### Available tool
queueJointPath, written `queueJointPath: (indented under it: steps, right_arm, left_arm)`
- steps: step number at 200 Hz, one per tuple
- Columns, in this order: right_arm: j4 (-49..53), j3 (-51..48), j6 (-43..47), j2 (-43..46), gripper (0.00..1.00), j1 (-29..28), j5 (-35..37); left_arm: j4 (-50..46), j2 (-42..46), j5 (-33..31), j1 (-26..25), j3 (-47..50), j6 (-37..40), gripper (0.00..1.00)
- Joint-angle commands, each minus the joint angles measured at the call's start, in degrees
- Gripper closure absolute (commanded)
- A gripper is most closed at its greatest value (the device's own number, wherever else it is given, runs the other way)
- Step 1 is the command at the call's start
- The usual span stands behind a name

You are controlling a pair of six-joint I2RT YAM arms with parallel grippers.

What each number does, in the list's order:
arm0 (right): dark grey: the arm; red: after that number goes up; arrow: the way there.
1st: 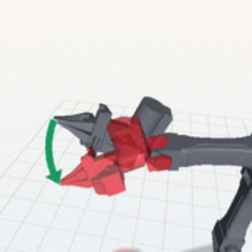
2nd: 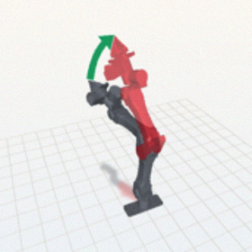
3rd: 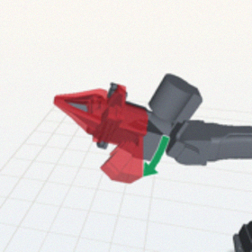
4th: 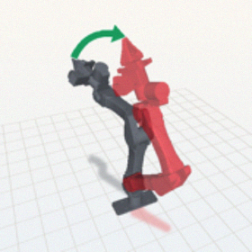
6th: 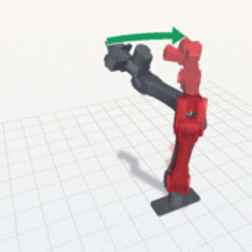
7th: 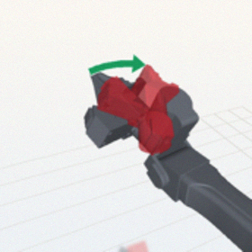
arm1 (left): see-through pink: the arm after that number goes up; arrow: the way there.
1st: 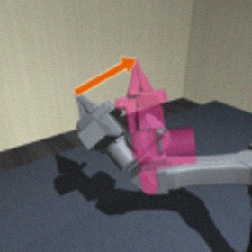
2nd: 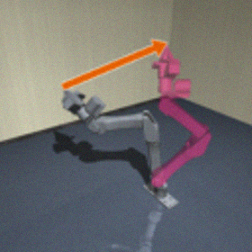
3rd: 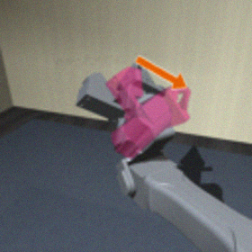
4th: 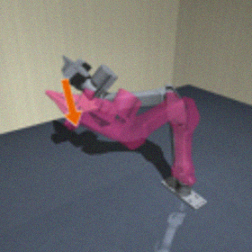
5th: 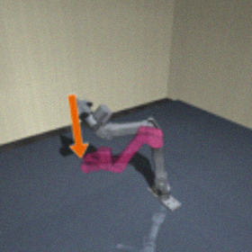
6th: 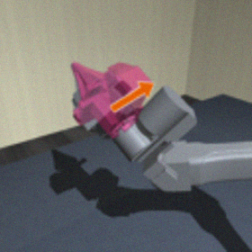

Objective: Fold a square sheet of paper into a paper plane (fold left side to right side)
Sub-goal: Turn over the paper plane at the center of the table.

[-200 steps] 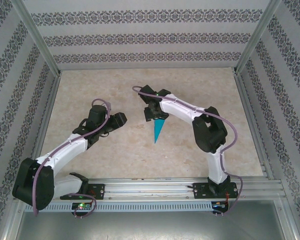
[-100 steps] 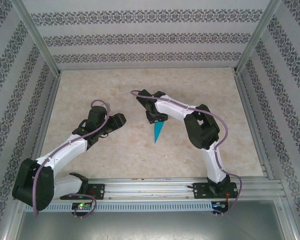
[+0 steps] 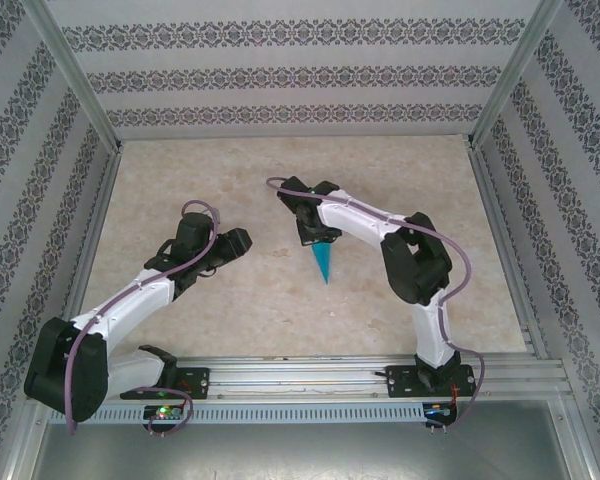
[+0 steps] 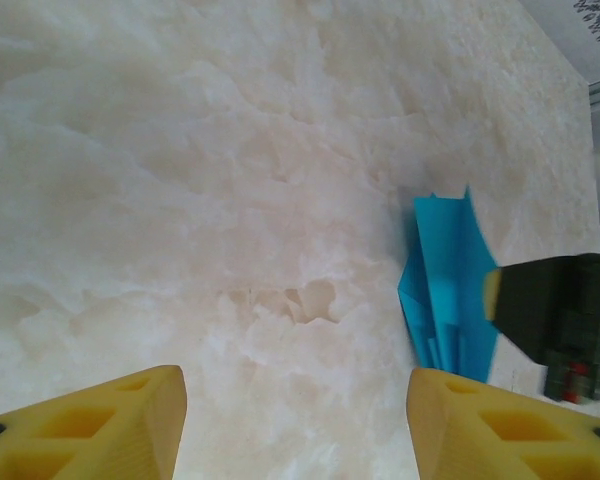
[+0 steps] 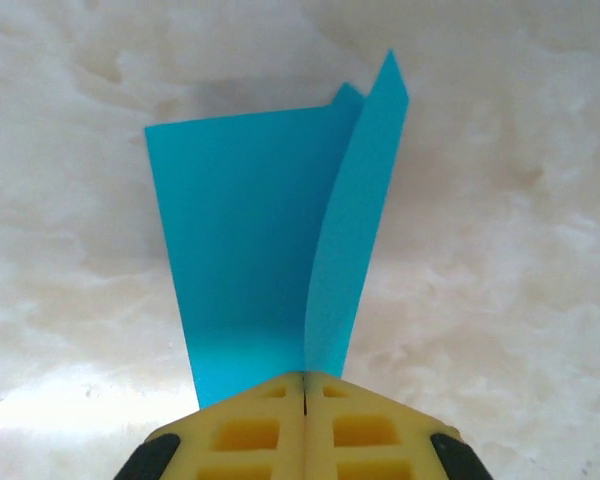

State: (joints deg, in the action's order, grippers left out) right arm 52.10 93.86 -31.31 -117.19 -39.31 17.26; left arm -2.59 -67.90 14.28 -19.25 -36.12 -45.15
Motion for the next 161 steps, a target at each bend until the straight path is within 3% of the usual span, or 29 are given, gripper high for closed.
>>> queueJointPath:
  steps: [1,26,55,77,101,161]
  right_arm:
    - [-0.74,-1.72,1.11,7.37,1.00,-1.03,1.32]
    - [-10.29,-7.85,2.07,15.49,1.00,0.56,-8.70]
    - [-34.72,-21.65,-2.31,24.19,1.00,5.61,-30.44]
    - [-49.11,-29.34,-7.68,24.87,1.00,8.37,-40.68]
    - [-60.90,-34.60,-11.85,21.65,1.00,9.25,-45.02]
    - [-81.50,-42.04,-16.88,9.78,1.00,11.53,-45.32]
  left_arm:
    - [-2.34,2.44,-2.13,1.27,-1.54,1.85,0.39]
    - [-4.11,4.72,-3.71,1.99,-2.18,2.92,0.35]
    - [-5.74,8.93,-6.53,2.77,-2.14,4.01,0.30]
    - [-6.11,12.10,-8.16,3.37,-1.42,4.19,0.28]
    - [-6.26,14.20,-8.42,3.68,-0.81,4.56,0.27]
    - [-6.90,14.61,-7.17,4.11,-0.15,4.49,0.26]
